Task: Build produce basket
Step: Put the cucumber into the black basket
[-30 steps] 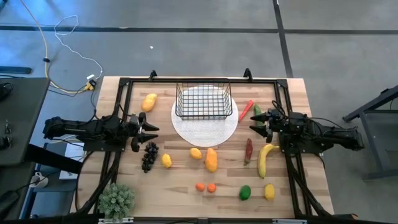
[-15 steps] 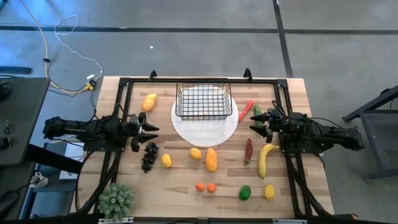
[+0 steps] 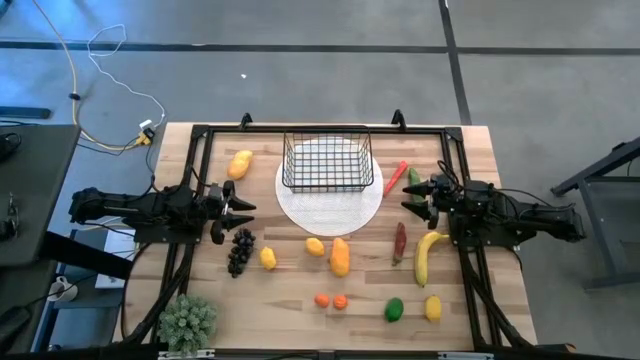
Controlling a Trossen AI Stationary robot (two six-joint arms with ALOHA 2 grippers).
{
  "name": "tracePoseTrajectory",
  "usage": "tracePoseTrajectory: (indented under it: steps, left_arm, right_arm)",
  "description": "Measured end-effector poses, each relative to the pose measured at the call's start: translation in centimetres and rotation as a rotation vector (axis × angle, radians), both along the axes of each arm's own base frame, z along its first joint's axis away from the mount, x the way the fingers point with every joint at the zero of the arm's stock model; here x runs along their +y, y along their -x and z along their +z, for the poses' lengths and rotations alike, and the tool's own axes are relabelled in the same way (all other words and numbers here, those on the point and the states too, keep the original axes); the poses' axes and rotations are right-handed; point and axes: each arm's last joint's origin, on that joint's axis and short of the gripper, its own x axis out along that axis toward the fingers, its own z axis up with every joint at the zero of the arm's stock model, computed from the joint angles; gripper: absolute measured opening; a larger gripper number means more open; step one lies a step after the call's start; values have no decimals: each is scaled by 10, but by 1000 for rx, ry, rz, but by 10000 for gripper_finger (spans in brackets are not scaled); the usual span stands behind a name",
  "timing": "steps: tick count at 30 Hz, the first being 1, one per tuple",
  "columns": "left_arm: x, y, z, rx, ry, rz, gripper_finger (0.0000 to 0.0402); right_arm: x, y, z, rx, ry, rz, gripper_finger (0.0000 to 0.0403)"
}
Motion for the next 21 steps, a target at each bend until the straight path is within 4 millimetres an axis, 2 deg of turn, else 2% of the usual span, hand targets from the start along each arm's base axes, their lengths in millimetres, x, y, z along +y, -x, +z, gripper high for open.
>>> tracePoseTrajectory:
  steps: [13,21]
  left_arm:
    - [0,0,0,0,0,0,161]
    - [0,0,0,0,0,0,161]
  right_arm:
    - [-5,1,1,-45,-113,-181,269]
    - [-8,4,9,-47,-148,-327,299]
